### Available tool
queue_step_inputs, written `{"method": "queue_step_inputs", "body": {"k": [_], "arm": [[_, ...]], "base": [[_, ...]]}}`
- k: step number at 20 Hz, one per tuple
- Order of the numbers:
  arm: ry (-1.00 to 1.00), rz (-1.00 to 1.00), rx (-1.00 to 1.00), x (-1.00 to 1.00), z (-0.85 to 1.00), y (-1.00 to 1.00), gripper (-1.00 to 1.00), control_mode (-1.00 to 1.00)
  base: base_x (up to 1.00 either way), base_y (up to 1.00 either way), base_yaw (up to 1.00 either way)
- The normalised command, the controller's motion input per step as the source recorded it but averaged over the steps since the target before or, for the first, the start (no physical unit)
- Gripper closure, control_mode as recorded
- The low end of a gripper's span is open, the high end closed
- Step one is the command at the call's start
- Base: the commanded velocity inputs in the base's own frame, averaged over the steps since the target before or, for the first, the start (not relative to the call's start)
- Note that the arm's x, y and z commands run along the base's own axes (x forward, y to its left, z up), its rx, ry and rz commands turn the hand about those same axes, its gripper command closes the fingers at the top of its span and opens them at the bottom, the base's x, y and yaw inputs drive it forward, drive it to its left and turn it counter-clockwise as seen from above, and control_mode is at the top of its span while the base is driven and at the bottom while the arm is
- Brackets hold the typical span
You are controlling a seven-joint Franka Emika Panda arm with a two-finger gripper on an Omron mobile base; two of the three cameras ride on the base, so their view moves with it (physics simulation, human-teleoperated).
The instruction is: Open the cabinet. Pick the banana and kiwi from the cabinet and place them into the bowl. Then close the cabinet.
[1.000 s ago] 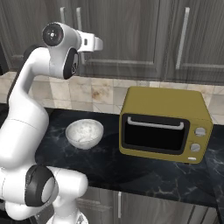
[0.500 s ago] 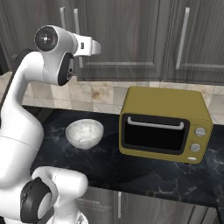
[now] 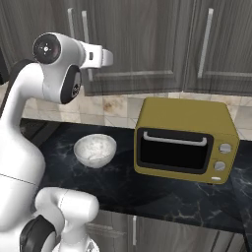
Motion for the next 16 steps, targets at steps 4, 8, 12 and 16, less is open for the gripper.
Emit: {"method": "queue_step_inputs", "body": {"k": [4,8,12,16], "arm": [[0.0,0.0,0.0,-0.59,0.0,0.0,1.0,-1.0],[0.0,0.0,0.0,-0.68,0.0,0.0,1.0,-1.0],[0.0,0.0,0.0,-0.7,0.0,0.0,1.0,-1.0],[0.0,0.0,0.0,-0.66,0.0,0.0,1.0,-1.0]], "base": [[0.0,0.0,0.0],[0.0,0.0,0.0],[0.0,0.0,0.0],[0.0,0.0,0.0]]}}
